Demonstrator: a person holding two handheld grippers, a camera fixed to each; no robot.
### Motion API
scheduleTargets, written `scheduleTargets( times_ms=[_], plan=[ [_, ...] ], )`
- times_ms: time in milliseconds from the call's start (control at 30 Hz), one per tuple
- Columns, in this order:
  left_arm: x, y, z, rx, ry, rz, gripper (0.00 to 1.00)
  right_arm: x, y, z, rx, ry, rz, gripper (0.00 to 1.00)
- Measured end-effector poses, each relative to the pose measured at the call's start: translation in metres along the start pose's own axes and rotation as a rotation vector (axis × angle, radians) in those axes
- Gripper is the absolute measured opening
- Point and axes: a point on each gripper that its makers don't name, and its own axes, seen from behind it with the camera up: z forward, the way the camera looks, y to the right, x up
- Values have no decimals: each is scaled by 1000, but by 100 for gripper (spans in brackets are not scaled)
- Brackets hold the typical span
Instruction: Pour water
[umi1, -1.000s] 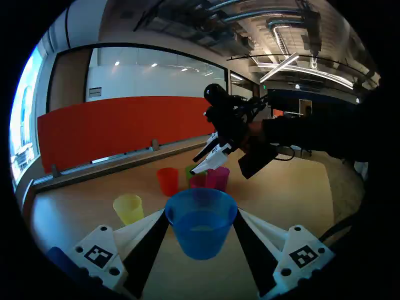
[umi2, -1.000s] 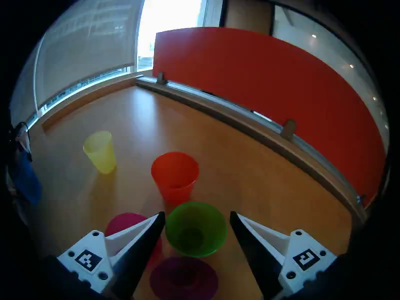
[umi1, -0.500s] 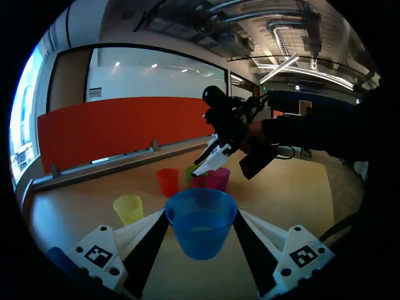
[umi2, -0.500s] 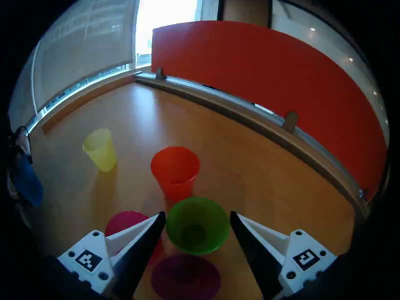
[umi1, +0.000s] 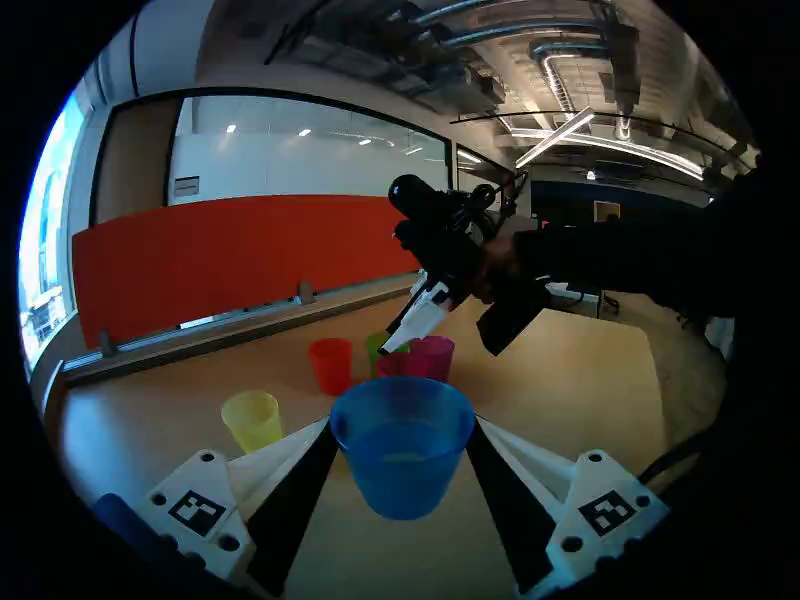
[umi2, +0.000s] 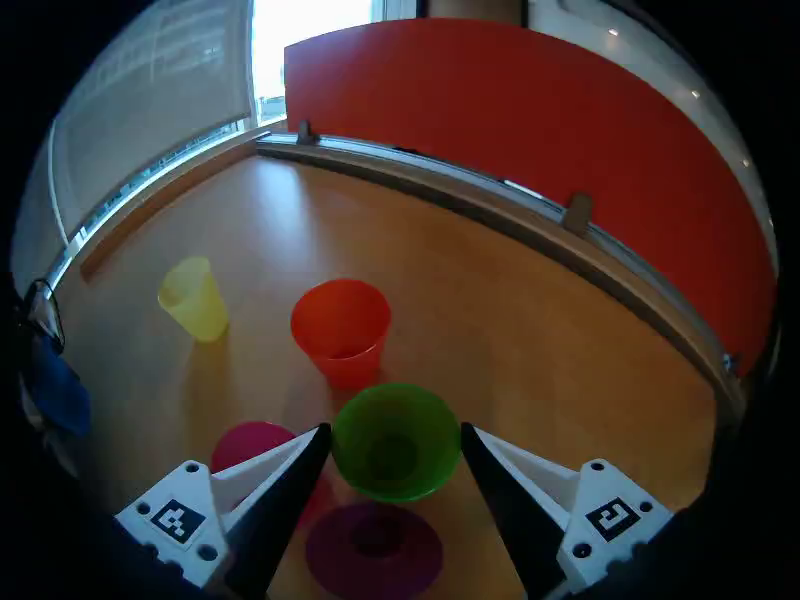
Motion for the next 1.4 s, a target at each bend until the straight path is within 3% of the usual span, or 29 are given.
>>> scheduleTargets(
  times_ms=[300,700,1067,1400],
  plan=[
    [0,0,1,-3,3,-1,87,-7,7,2,-25,-75,16,99],
    [-1,-1,1,1,4,-3,87,-15,8,2,-30,-106,8,96],
    [0,0,2,0,5,-1,87,-15,5,3,-18,-52,16,92],
    [2,-2,2,5,11,-2,87,7,1,-4,-2,100,15,91]
  ],
)
